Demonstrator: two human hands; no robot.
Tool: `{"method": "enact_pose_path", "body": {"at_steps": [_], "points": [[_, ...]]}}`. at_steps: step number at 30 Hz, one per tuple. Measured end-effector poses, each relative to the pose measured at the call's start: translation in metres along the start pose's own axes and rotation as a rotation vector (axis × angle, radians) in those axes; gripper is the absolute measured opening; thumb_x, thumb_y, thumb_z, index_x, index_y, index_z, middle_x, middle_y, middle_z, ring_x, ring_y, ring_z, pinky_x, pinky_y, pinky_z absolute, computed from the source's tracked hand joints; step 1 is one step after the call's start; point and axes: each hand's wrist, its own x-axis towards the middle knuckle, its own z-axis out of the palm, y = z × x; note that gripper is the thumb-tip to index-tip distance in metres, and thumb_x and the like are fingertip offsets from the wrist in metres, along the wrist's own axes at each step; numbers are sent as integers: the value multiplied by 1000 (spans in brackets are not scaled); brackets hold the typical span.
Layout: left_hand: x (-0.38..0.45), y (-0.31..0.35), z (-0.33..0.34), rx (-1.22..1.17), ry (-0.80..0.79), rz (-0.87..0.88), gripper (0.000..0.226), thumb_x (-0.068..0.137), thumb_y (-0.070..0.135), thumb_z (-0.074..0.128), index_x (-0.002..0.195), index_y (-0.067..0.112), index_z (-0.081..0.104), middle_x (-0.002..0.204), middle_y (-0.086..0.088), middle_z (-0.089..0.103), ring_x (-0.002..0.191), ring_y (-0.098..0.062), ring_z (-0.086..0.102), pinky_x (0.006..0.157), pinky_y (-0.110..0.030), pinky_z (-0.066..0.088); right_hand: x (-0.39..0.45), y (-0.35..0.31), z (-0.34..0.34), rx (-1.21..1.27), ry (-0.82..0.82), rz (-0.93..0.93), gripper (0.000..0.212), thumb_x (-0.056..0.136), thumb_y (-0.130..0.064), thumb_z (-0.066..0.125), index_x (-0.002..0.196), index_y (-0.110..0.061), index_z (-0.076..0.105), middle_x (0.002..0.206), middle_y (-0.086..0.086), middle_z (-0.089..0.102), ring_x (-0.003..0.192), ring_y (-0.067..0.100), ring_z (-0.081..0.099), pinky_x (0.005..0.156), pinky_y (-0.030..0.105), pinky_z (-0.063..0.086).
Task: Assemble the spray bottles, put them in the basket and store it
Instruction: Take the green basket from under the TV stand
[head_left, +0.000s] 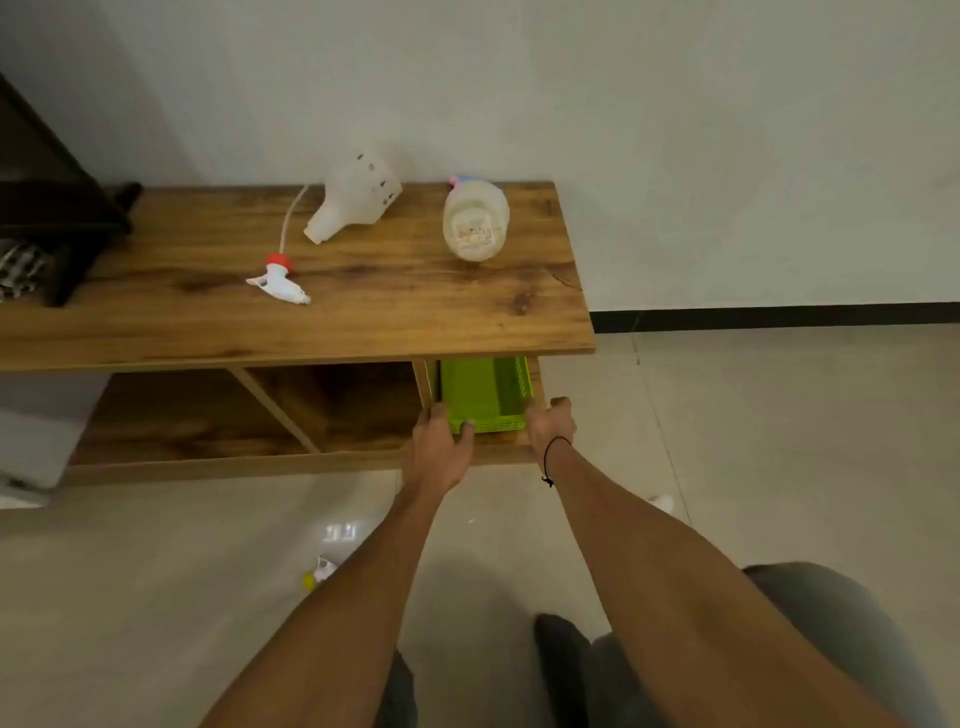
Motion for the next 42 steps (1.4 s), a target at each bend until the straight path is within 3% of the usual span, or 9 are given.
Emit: {"method": "enact_pose_path", "body": {"at_steps": [6,11,16,25,29,32,35,39,42], "points": [[11,-45,29,-58,9,15,54,106,39,54,152,12,49,123,-17,71,111,-35,68,92,-46,57,2,17,33,-38,24,-77,42,93,-22,62,130,-9,47,119,17,61,104,39,65,89,55,59],[5,-57,28,-166,-50,22,60,110,36,50,162,11,36,153,-13,56,139,-32,54,110,-42,44,-8,18,29,145,56,-32,33,92,2,54,124,-4,51,91,11,56,77,29,61,87,54,60],[5,-65,27,-258,-102,22,55,110,35,49,159,13,38,154,-10,55,139,-28,54,104,-35,44,5,4,31,242,27,9,52,97,-20,61,144,-12,40,136,18,53,85,29,57,84,54,63],[12,-69,31,-341,-175,-85,59,112,36,44,147,-11,48,167,-11,38,147,-29,45,106,-30,36,7,9,23,3,23,-45,38,98,-3,53,136,-3,50,136,21,55,111,38,60,93,45,58],[6,-62,31,-357,-176,-140,67,110,44,45,164,7,30,167,-16,38,152,-37,39,121,-49,36,-9,30,0,104,22,35,22,95,4,55,115,-5,51,123,20,51,111,48,58,76,66,61],[-4,-59,31,-486,-236,-242,69,108,48,50,165,16,29,167,-10,38,149,-37,42,119,-53,40,-32,47,-19,200,-54,114,33,93,11,56,120,-7,50,120,20,48,112,48,58,53,60,61],[-23,-58,29,-661,-410,-392,59,105,51,54,156,23,41,152,-7,54,124,-33,60,105,-53,52,-54,60,-39,155,-189,123,21,96,10,57,104,-8,48,105,13,55,91,28,62,44,30,58],[-39,-56,18,-682,-527,-411,40,103,44,52,135,20,53,109,-9,64,101,-31,63,101,-53,55,-74,68,-57,72,-240,161,13,99,-2,55,107,-8,47,104,13,58,103,35,64,42,36,60],[-45,-53,3,-664,-543,-405,38,97,40,55,128,17,56,108,-13,64,99,-33,63,99,-54,56,-94,59,-74,-132,-303,184,22,94,-8,60,114,-4,51,91,15,58,83,33,66,43,35,60]]}}
